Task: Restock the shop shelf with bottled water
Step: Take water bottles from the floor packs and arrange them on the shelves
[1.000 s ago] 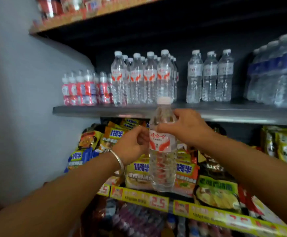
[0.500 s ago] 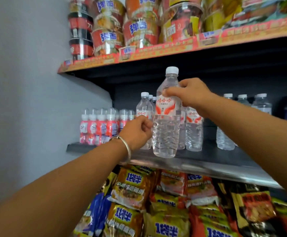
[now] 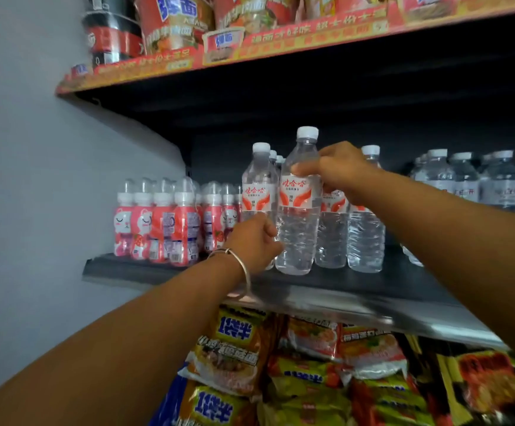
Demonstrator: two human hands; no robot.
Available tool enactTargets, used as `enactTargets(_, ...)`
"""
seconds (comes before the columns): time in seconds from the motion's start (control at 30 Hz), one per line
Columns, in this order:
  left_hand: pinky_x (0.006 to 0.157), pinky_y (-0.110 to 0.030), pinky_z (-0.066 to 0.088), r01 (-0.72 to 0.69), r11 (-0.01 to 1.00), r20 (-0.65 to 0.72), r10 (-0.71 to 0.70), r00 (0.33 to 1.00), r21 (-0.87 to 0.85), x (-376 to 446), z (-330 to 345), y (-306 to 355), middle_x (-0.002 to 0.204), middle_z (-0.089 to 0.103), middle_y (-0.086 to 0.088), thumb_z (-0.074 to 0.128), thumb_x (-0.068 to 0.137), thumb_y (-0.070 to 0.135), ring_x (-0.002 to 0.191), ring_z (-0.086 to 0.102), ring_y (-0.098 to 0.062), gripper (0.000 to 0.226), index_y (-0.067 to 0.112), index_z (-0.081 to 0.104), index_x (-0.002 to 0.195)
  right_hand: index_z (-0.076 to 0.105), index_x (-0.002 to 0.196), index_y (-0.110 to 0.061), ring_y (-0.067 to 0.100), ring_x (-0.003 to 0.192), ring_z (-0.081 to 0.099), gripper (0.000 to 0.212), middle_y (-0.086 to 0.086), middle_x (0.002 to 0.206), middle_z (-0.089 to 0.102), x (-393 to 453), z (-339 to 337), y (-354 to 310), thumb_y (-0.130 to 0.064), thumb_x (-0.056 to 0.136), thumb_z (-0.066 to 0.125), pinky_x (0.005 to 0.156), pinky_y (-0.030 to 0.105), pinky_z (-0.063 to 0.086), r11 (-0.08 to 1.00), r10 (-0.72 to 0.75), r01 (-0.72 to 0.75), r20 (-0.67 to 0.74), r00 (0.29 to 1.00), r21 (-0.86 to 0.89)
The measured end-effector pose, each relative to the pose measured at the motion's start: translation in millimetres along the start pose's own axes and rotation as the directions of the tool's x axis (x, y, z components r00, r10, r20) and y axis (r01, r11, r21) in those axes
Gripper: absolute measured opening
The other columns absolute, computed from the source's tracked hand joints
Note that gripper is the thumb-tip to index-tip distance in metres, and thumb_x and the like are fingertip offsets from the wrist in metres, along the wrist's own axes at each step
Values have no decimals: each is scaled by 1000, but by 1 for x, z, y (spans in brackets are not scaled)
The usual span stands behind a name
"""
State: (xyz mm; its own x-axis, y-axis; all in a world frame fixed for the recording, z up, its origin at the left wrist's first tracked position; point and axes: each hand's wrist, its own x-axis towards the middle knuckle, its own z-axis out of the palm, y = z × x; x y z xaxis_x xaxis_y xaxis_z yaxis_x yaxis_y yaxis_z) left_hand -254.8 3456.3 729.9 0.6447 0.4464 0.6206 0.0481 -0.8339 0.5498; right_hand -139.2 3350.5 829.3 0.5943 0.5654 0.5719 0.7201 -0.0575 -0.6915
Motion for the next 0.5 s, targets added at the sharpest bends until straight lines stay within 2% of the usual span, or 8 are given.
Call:
enactTargets(0.13, 65, -16, 45, -7, 999, -18, 8, 1000, 50, 11, 7, -6, 74, 50, 6, 65, 84, 11, 68, 49, -8, 13, 13, 53, 89, 63, 106, -9, 27, 84, 69, 49, 8, 95, 70, 9, 8, 8, -33, 68, 81, 83, 45, 55, 999, 44, -44, 6, 999, -9)
enactTargets(0.23, 63, -14, 44, -8, 996, -19, 10, 1000, 91, 15, 12, -11, 73, 51, 6, 66, 82, 9, 68, 51, -9, 16, 13, 52, 87, 64, 100, -8, 28, 82, 69, 44, 8, 93, 71, 15, 10, 12, -32, 67, 82, 82, 45, 55, 998, 61, -61, -9, 998, -4)
enactTargets(0.37, 77, -32, 53, 25, 992, -10, -24, 1000, 126, 18, 19, -16, 79, 55, 0, 67, 81, 9, 79, 59, -20, 22, 19, 48, 77, 64, 99, -7, 27, 80, 70, 41, 9, 92, 70, 18, 14, 13, -31, 70, 80, 81, 44, 56, 998, 56, -57, -40, 998, -27)
enactTargets(0.5, 78, -34, 53, 40, 990, -24, -37, 999, 139, 20, 22, -16, 87, 58, -6, 66, 82, 10, 81, 60, -23, 15, 14, 52, 84, 62, 103, -6, 27, 82, 69, 45, 6, 95, 69, 18, 17, 14, -33, 71, 80, 81, 45, 56, 998, 33, -37, -68, 997, -53)
